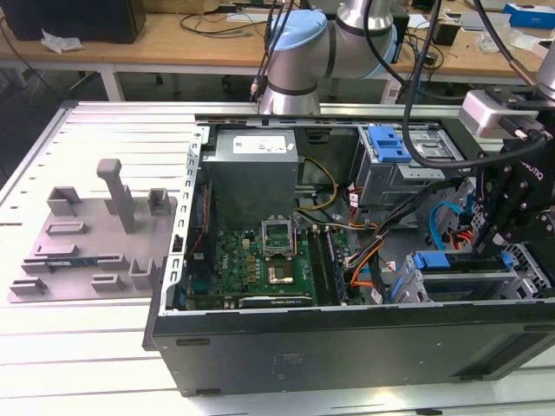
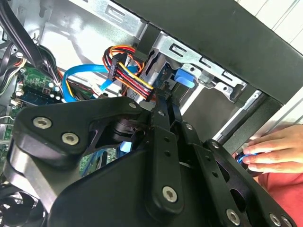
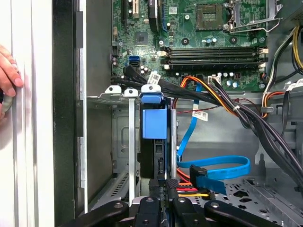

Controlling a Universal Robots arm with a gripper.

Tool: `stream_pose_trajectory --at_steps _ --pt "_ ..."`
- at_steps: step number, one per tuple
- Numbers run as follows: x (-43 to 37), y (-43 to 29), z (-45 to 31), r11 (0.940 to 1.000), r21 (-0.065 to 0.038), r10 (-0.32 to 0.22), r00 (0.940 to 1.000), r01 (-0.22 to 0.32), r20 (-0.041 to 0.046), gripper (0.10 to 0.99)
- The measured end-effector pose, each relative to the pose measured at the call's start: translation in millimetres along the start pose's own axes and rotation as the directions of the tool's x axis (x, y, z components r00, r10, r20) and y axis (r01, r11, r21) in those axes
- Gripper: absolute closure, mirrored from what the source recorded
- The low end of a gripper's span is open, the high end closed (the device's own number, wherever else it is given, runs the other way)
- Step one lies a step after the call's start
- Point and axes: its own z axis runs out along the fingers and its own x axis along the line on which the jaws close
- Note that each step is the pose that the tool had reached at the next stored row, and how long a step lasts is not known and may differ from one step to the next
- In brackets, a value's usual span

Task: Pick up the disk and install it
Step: 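Insert the first disk wire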

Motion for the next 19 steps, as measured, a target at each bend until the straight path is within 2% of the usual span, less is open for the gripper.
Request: stream_pose_trajectory --at_steps 6,19 --pt "0.3 0.0 -3.0 1.0000 0.000 0.000 1.0000 0.000 -0.0002 0.922" --pt "-0.4 0.0 -3.3 1.0000 0.000 0.000 1.0000 0.000 -0.0004 0.922"
